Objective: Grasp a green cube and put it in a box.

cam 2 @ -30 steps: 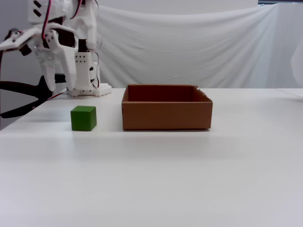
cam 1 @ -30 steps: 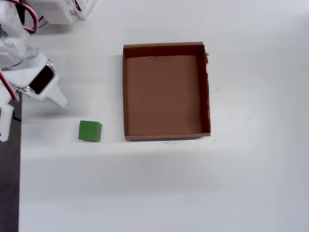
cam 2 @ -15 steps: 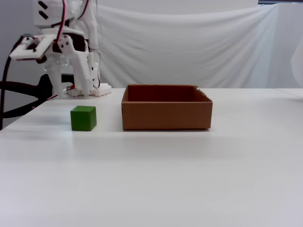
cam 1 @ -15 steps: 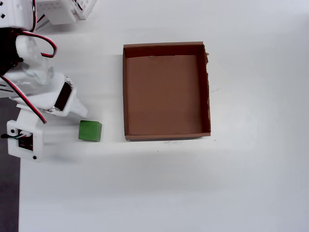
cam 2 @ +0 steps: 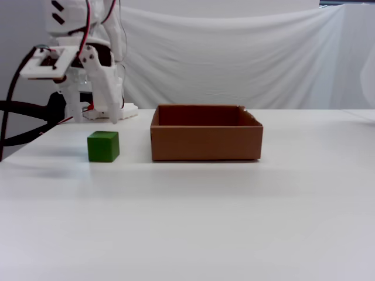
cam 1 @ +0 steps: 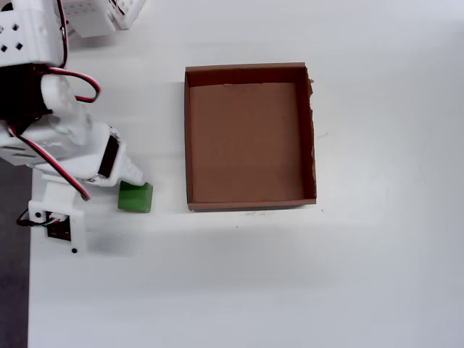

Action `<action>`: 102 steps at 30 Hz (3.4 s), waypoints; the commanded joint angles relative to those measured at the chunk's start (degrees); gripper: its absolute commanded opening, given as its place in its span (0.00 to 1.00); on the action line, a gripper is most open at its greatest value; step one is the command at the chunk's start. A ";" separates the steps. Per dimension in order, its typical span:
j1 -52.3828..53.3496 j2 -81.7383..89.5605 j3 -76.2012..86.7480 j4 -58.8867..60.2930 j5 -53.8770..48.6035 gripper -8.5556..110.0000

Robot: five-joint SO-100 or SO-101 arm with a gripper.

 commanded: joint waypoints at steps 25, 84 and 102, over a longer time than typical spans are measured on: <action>-3.78 -14.77 -13.62 -2.11 -0.26 0.30; -11.25 1.05 -15.47 13.10 5.19 0.15; -32.08 2.55 -20.04 17.93 11.25 0.15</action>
